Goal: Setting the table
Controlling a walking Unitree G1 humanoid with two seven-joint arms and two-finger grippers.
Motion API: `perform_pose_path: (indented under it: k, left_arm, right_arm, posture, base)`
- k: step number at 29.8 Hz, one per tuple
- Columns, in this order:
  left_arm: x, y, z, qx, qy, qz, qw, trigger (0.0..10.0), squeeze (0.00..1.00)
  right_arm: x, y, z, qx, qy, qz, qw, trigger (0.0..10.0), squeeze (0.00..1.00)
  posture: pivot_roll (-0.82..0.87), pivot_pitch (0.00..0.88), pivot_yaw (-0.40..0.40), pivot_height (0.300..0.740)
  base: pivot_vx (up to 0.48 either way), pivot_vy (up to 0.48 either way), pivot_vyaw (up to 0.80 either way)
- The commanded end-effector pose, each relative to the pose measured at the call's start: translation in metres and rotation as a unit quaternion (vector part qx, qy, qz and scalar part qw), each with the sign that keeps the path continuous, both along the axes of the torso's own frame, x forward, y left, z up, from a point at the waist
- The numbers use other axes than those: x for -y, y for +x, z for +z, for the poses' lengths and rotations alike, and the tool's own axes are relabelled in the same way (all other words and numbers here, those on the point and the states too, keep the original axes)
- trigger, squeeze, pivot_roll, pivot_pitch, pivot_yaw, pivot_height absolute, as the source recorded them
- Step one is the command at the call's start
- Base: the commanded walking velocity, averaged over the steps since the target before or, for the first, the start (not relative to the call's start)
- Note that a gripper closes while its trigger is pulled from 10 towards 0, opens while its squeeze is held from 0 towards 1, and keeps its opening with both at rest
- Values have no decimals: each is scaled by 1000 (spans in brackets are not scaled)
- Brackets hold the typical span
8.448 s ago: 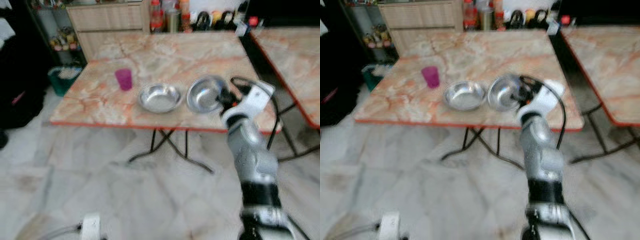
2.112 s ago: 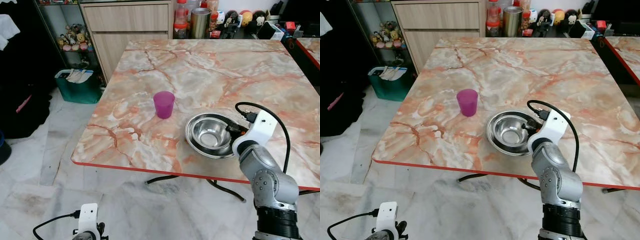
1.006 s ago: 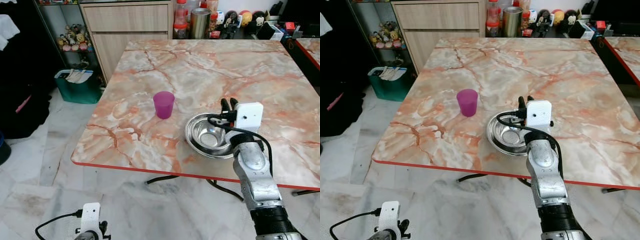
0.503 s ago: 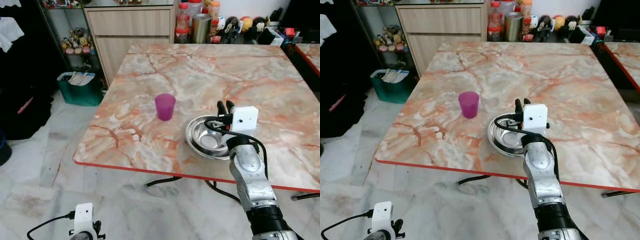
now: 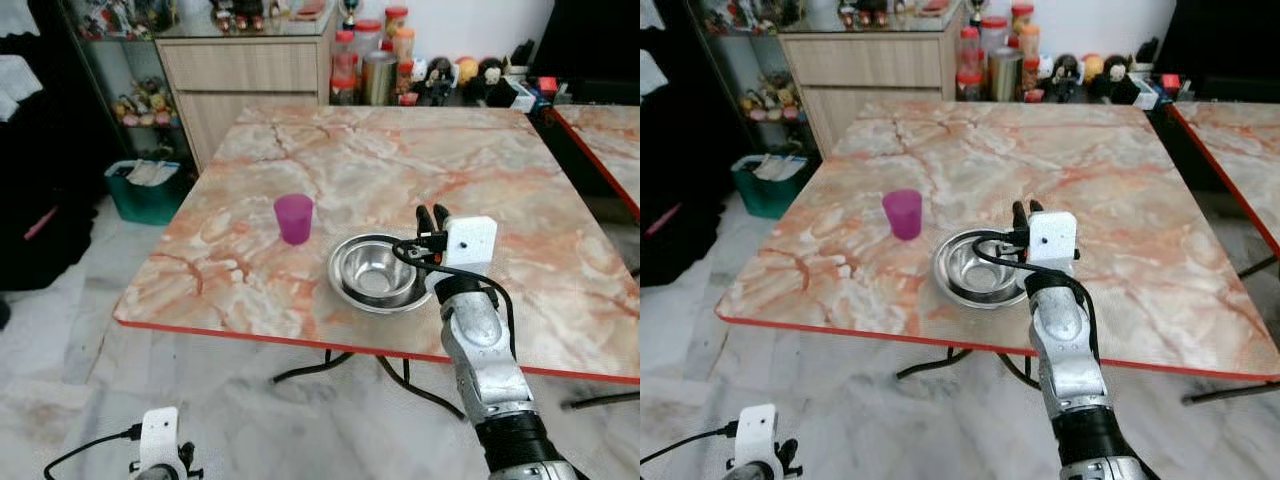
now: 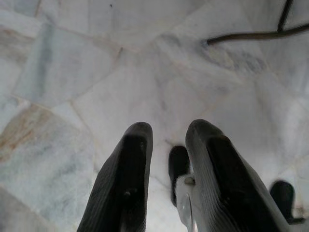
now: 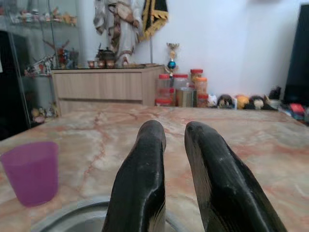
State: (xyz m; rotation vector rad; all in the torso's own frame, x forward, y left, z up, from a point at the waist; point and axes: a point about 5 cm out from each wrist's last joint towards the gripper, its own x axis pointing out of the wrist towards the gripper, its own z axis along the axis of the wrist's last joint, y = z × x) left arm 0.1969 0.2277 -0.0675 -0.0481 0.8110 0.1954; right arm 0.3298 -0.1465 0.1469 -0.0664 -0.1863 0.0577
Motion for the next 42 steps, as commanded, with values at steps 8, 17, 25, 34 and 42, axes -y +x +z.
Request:
perform_pose_path:
  k: [8,17,25,34,42]
  left_arm:
    - [0,10,6,18,2,-5,1000,10000,0]
    - [3,11,6,24,1,-8,1000,10000,0]
    - [5,14,7,28,-1,-9,1000,10000,0]
    - [9,16,8,33,-4,-11,999,10000,0]
    - [12,22,11,39,-8,-15,999,10000,0]
  right_arm:
    - [-5,3,4,7,14,4,1000,10000,0]
    - [-5,-1,-3,-1,10,2,1000,10000,0]
    - [-3,1,-1,0,8,-1,1000,10000,0]
    - [1,1,0,-1,7,-6,1000,10000,0]
    - [9,4,4,1,3,-23,1000,10000,0]
  posture:
    - [-37,0,61,740]
    - [-51,0,60,740]
    - [-55,0,54,740]
    - [-62,0,50,740]
    - [-65,0,57,740]
  base:
    - [0,-423,0]
    - [170,-385,283]
    - [257,-374,0]
    - [220,-376,0]
    - [0,-383,0]
